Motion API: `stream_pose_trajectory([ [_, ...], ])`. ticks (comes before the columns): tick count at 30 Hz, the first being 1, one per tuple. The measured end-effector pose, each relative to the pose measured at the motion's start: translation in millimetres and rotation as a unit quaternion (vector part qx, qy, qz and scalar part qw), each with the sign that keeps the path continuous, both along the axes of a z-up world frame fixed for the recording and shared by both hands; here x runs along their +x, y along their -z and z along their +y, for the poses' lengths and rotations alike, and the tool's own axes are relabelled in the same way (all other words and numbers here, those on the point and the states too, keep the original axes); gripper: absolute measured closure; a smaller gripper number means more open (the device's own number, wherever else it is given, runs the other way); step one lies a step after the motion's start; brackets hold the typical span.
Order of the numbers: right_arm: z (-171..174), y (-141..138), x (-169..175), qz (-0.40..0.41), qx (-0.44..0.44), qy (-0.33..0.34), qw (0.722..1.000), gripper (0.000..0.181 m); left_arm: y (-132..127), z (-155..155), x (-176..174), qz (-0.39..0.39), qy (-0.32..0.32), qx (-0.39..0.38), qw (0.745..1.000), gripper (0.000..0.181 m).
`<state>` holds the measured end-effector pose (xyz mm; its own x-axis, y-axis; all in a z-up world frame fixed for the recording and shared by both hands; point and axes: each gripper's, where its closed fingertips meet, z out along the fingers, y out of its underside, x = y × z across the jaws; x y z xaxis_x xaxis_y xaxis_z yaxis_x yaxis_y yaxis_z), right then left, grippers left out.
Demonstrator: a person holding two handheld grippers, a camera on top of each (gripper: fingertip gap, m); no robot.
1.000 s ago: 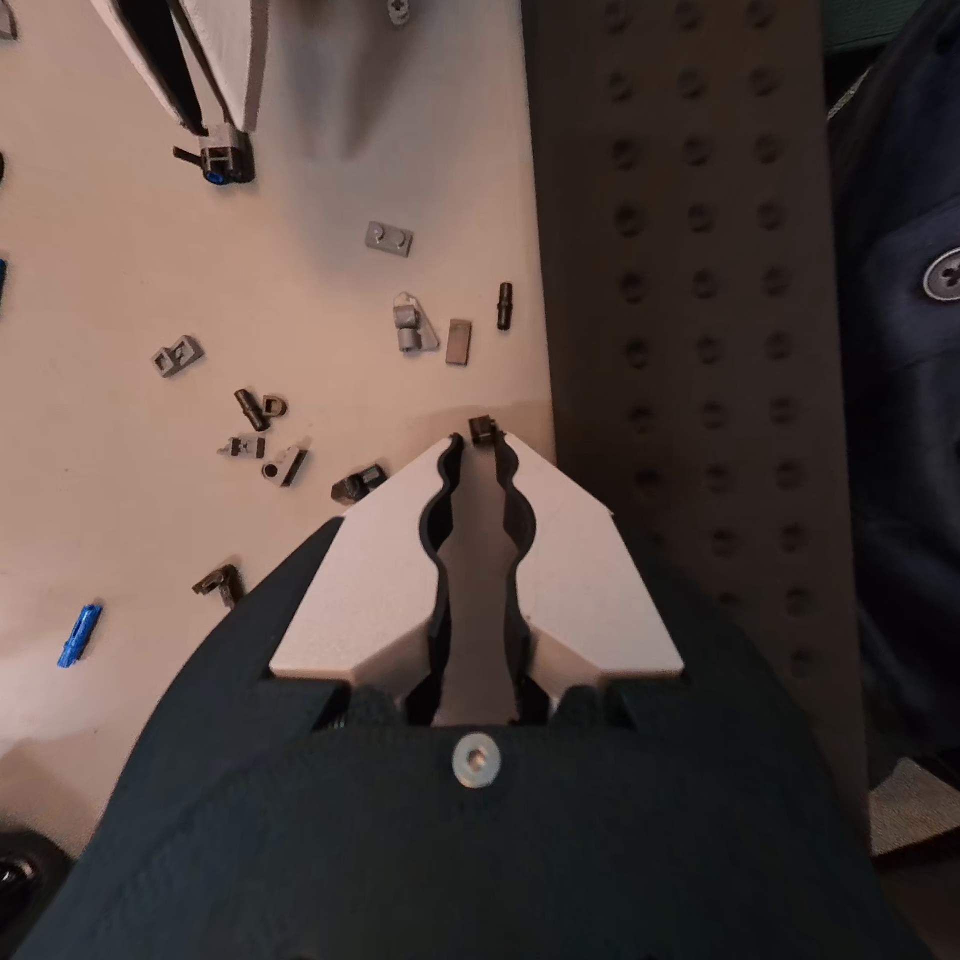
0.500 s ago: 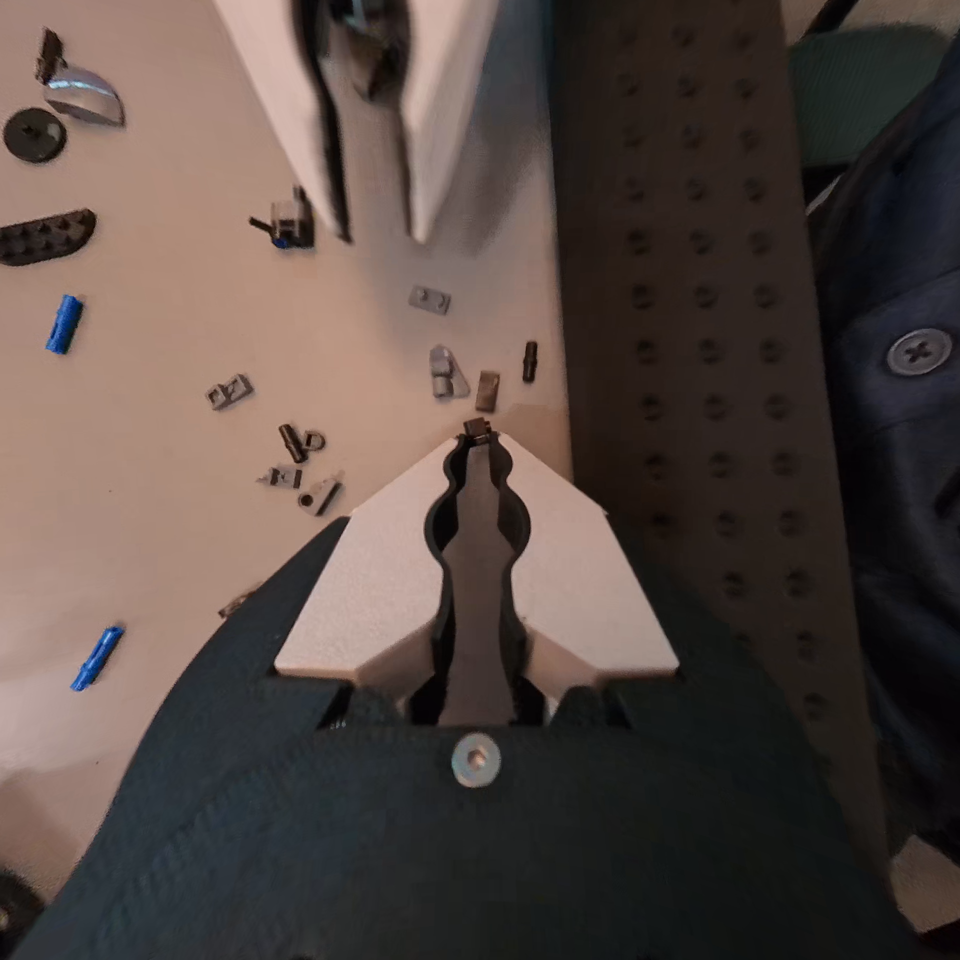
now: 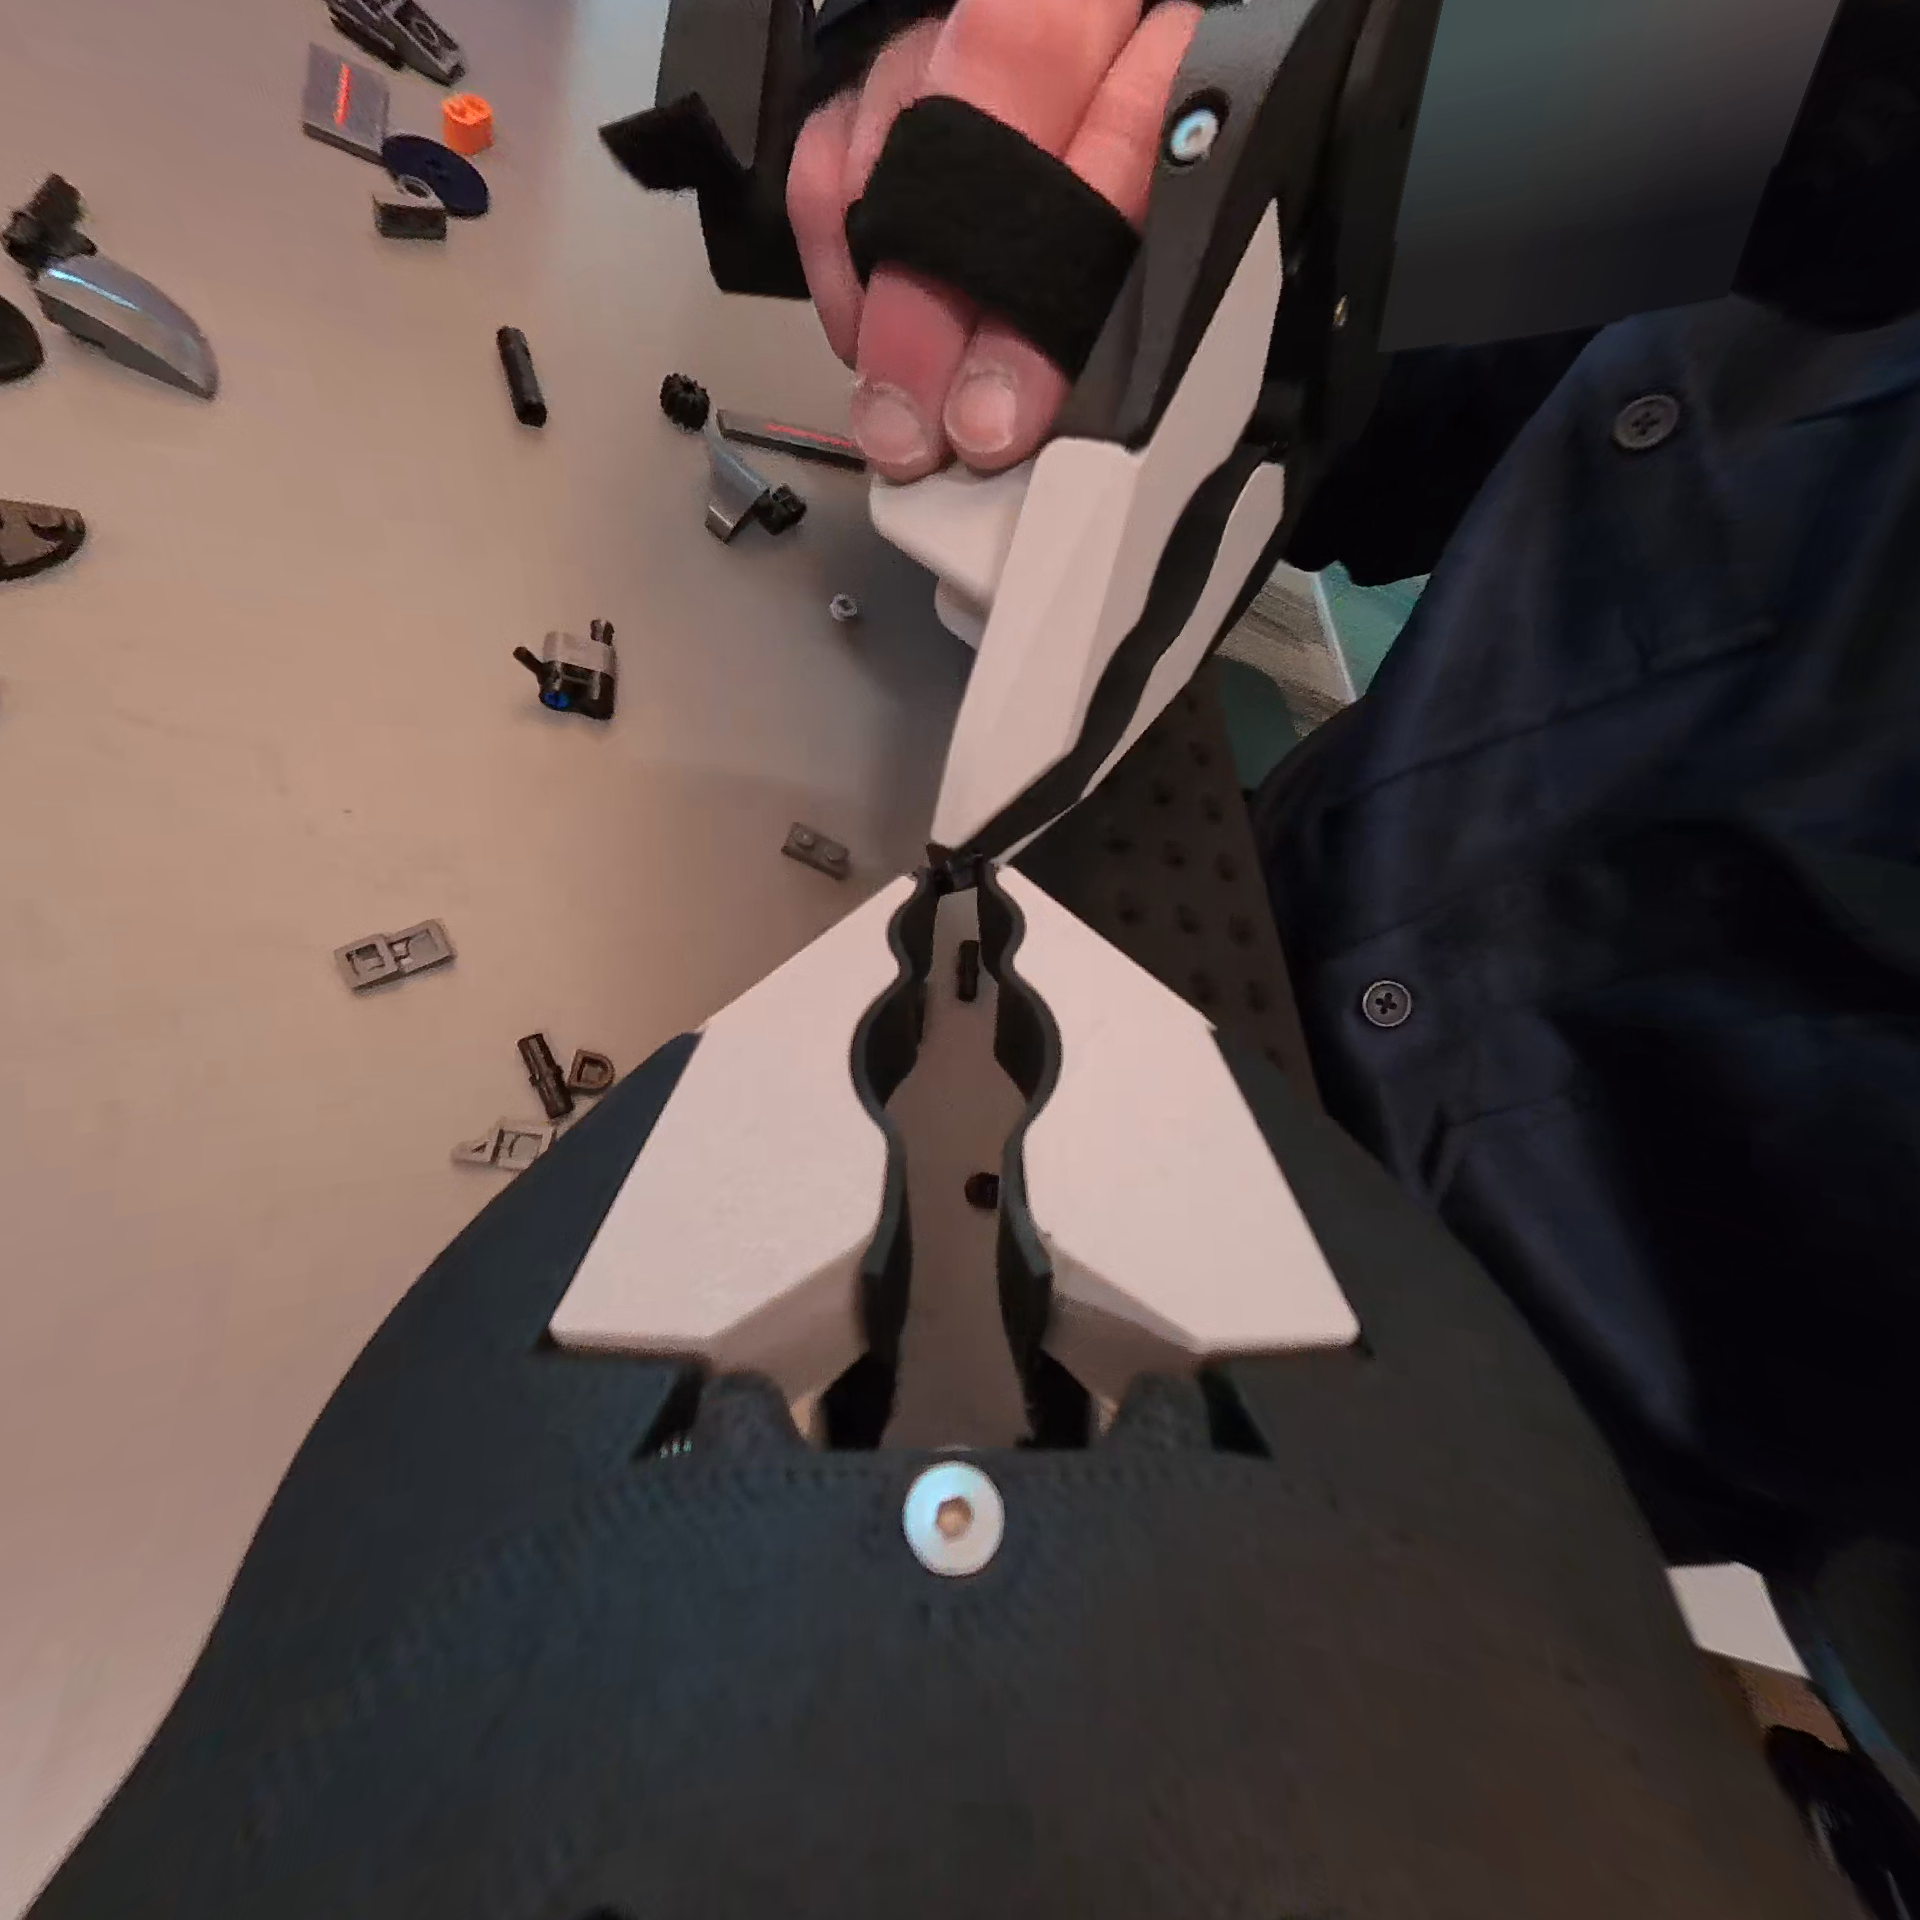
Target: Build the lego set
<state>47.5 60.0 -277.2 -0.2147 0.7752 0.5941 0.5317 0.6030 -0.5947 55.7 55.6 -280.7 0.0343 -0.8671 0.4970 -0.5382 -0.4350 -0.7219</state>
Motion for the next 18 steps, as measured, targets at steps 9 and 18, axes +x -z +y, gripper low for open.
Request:
stream_pose_trajectory([
  [9,15.2,-1.9,10.6,0.0,-0.051,0.03,0.998,0.176,-5.4,19.6,10.9,-0.023,-0.023,-0.025,0.999,0.167],
  [18,84.6,4.6,52.4,0.026,-0.431,0.139,0.891,0.177,14.3,48.3,29.6,0.081,-0.048,0.256,0.962,0.168],
])
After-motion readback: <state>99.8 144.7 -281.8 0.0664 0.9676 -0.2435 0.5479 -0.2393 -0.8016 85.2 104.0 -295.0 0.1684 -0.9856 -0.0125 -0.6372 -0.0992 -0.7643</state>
